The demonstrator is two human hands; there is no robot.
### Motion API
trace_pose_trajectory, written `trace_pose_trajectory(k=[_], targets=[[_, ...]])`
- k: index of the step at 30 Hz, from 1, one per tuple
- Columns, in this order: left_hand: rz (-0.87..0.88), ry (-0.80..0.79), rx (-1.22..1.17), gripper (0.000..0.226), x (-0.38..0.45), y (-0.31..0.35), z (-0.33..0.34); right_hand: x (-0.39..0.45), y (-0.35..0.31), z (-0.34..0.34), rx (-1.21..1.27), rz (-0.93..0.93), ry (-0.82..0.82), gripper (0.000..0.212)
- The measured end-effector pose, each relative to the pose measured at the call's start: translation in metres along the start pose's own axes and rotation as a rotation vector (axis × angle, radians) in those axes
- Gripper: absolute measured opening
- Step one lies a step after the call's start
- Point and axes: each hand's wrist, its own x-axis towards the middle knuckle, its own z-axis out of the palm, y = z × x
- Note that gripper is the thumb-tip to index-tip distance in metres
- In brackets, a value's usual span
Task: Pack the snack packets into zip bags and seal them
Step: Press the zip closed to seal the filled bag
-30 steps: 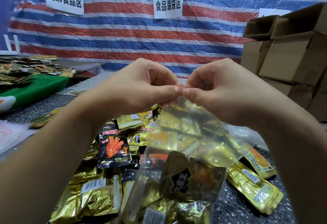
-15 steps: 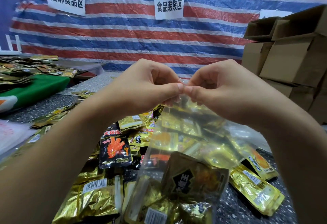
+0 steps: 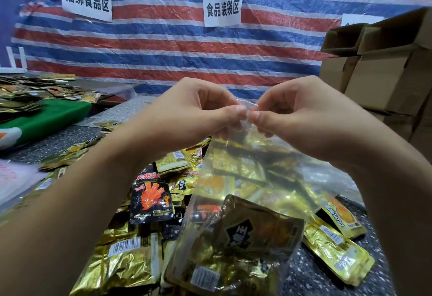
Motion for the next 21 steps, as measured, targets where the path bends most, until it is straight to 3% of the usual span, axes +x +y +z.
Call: trace_pose_trajectory(k=[11,16,21], targets=[[0.032,0.24,0.081,0.013,-0.001,0.005,0.014,0.003,0.004,0.0,-0.042,0.013,0.03,0.024],[0.03,0.417,-0.018,0.018,-0.002,0.01,0.01,0.002,0.005,-0.008,-0.036,-0.014,0.074,0.022],[0.147,0.637,-0.014,0.019,-0.003,0.01,0.008,-0.002,0.004,-0.016,-0.068,-0.053,0.125,0.02]])
